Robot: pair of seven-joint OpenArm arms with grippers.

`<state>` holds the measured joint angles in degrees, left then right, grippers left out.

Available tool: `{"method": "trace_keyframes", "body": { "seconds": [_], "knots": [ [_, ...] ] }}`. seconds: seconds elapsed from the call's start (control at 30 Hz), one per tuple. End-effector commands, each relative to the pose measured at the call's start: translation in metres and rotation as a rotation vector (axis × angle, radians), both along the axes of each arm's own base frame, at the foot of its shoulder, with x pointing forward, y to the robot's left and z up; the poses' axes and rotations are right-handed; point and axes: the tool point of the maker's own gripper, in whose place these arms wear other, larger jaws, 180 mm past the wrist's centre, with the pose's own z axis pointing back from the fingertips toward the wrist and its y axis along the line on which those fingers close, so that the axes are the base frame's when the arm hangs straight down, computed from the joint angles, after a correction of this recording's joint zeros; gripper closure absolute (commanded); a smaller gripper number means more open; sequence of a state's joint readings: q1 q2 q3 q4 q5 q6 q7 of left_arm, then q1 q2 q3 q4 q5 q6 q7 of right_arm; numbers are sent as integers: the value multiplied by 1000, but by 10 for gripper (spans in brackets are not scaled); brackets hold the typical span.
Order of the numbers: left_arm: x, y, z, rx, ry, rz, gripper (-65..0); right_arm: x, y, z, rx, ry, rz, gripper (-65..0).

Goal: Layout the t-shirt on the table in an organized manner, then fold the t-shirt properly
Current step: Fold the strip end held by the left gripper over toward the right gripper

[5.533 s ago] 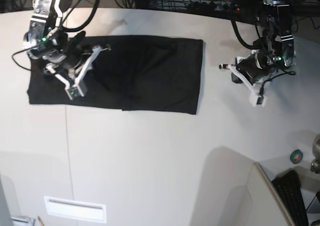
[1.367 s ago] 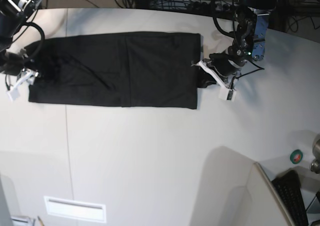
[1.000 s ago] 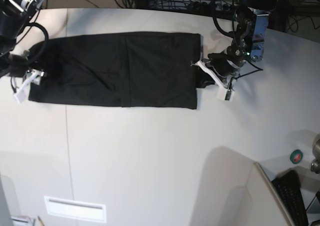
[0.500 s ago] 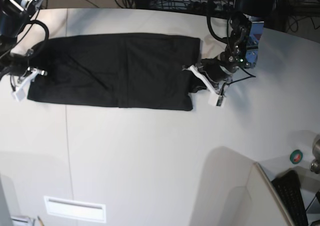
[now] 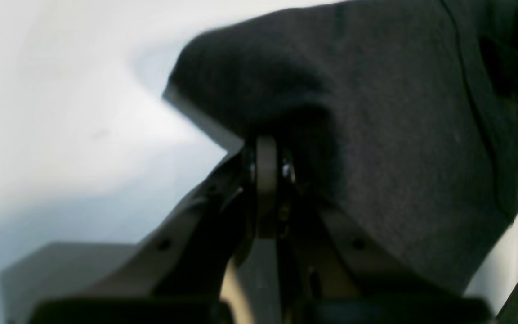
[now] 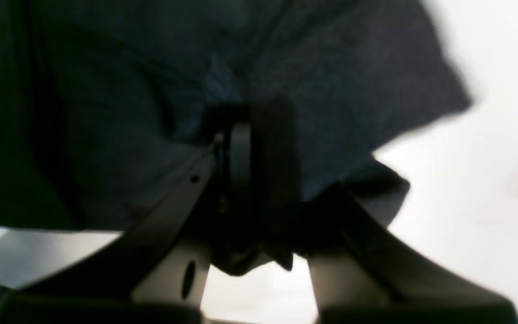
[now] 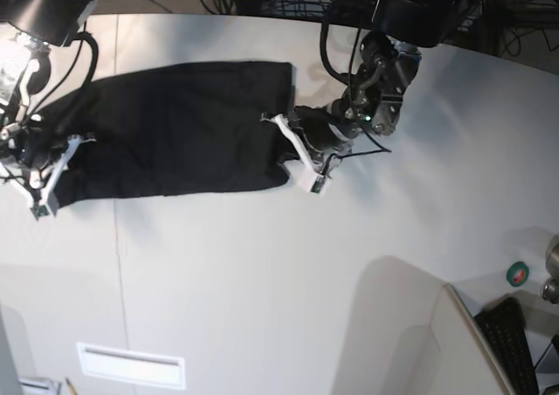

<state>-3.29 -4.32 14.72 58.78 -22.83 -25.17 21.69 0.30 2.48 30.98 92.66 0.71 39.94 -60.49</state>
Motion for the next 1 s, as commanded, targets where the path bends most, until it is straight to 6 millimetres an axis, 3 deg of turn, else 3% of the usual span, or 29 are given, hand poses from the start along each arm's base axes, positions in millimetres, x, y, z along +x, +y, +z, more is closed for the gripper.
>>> {"method": "trace_keyframes", "body": {
  "seconds": [0.0, 0.07, 0.2, 0.47, 0.67, 0.83, 0.97],
  "knots": [
    [2, -12, 5, -1, -11, -39, 0, 9, -5, 15, -47, -38, 6, 0],
    [-1, -21, 5, 1, -14, -69, 0, 9, 2, 22, -98, -45, 5, 0],
    [3, -19, 2, 31, -10, -36, 0, 4, 16, 30, -147, -46, -15, 0],
    [5, -20, 4, 30, -17, -36, 0, -4, 81, 36, -154, -67, 206, 0],
    [6, -20, 5, 31, -18, -37, 0, -17, 120, 27, -128, -44, 330, 0],
    [13, -30, 11, 13, -31, -40, 0, -24, 153, 23, -102, -39, 436, 0],
    [5, -50, 13, 9, -35, -100, 0, -24, 167, 25, -94, -49, 480, 0]
  ]
}}
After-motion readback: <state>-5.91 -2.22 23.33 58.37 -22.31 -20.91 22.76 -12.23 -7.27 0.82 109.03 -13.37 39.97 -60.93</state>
